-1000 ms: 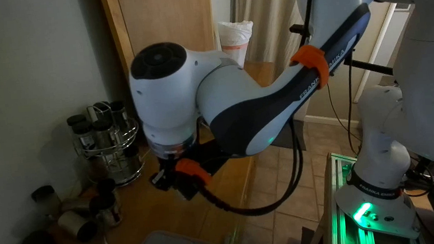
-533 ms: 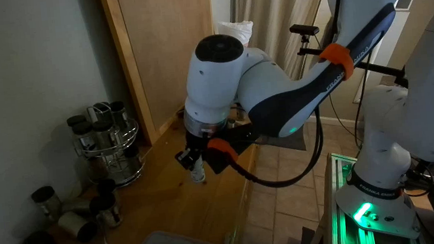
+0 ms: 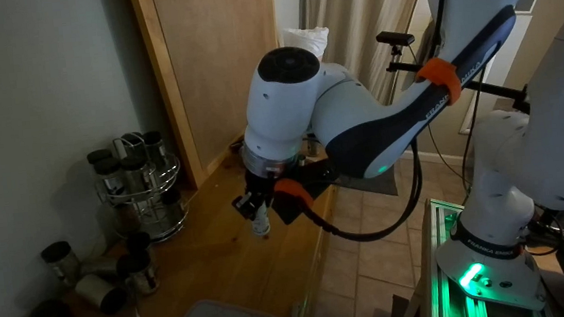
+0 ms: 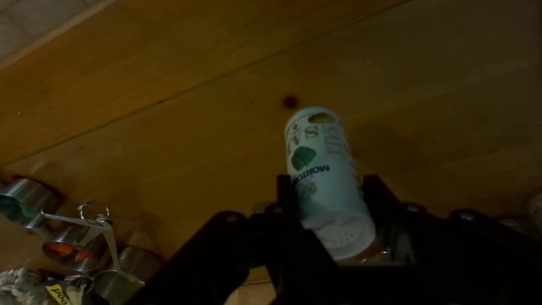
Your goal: Move the white bottle to the right side of the spice rack
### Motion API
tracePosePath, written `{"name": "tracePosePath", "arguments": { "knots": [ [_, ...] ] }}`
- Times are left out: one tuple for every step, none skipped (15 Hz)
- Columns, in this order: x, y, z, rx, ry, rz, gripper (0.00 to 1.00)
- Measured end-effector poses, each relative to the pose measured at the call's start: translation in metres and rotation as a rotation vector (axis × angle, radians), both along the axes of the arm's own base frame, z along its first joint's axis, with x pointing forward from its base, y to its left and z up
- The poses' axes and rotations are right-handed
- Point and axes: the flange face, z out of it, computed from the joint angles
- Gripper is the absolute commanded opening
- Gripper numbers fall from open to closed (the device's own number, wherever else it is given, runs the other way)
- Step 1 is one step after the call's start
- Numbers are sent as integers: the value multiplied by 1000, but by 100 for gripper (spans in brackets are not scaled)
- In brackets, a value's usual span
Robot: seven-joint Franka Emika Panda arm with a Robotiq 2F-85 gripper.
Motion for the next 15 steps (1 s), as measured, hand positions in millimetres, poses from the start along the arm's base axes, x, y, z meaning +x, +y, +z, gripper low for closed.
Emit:
{"name": "tracePosePath", "arguments": {
  "knots": [
    [5,-9,-2,-8,7,5,20],
    [12,-20,-2,-16,14,13,20],
    [20,-33,-3,-21,18,25,20],
    [28,-45,-1,-22,18,39,20],
    [36,-57,1,-18,9,57,20],
    [44,-68,5,-12,-5,82,20],
    [51,-77,8,-1,-26,112,20],
    [58,-84,10,11,-50,145,20],
    [65,-90,11,22,-72,173,20],
    [71,-95,11,33,-90,196,20],
    [77,-100,9,43,-108,216,20],
    [84,-103,6,52,-122,238,20],
    [90,-105,3,59,-134,259,20],
    [95,-106,-1,65,-143,281,20],
    [101,-107,-4,69,-151,302,20]
  ]
}}
